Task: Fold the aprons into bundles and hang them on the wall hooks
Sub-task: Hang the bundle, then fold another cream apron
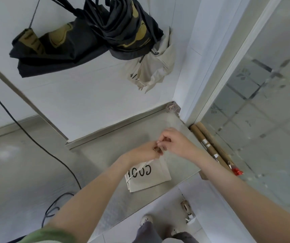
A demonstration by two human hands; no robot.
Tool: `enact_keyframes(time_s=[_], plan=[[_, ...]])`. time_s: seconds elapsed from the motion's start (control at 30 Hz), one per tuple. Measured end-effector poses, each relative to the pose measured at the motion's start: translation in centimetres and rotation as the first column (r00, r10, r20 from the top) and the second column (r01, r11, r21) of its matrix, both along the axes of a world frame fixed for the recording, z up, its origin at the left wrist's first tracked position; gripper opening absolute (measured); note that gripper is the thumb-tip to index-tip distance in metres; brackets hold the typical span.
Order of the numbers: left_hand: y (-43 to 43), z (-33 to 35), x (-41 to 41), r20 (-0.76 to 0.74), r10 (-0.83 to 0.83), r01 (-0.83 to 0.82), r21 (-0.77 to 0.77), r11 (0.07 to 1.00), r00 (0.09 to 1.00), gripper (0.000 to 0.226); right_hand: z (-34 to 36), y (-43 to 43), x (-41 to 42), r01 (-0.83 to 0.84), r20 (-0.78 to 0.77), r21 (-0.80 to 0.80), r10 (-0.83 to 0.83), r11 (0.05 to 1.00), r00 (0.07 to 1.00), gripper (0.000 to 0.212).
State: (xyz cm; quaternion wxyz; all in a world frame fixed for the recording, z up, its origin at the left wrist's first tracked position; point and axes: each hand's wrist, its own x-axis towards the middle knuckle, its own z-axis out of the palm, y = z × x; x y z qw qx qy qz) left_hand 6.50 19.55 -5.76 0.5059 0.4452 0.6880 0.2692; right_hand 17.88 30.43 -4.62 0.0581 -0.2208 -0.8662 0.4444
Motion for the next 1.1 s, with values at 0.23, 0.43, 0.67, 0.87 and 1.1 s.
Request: enact_keyframes(time_s=[0.23,0.43,0.67,0.87,1.1], plan=[[0.8,-0.9,-0.2,-0.166,-0.068,0.073,0.024,0.997,0.984,0.038,0.0,0.1,-0.8,0.118,0.016,-0.401,-0.122,0.908,0.992,0.025],[1.1,-2.0,-1.3,-0.154,0.014,-0.004,0.065,0.998,0.988,0.030,-2.4,0.8,1.1,0.037,0.278,-0.294,0.048,0.955,0.959,0.017],[1.6,-2.2,-1.5,-0.061,0.159,-0.163,-0.054,0.985,0.985,0.024,-2.2,1.2,0.6,0.080,0.326,-0.226,-0.002,0.971,0.945,0.018],[1.3,-1.7,-2.1,-0.075,0.222,-0.224,-0.027,0.974,0.972,0.023,-1.9,0.1,0.4,0.082,0.303,-0.578,0.121,0.812,0.945,0.021],[0.9,-1.2,-2.0,0.006,0.027,-0.027,-0.120,0.992,1.000,0.017,-4.9,-1.0,-1.9,0.059,0.389,0.056,-0.076,0.997,0.918,0.028]])
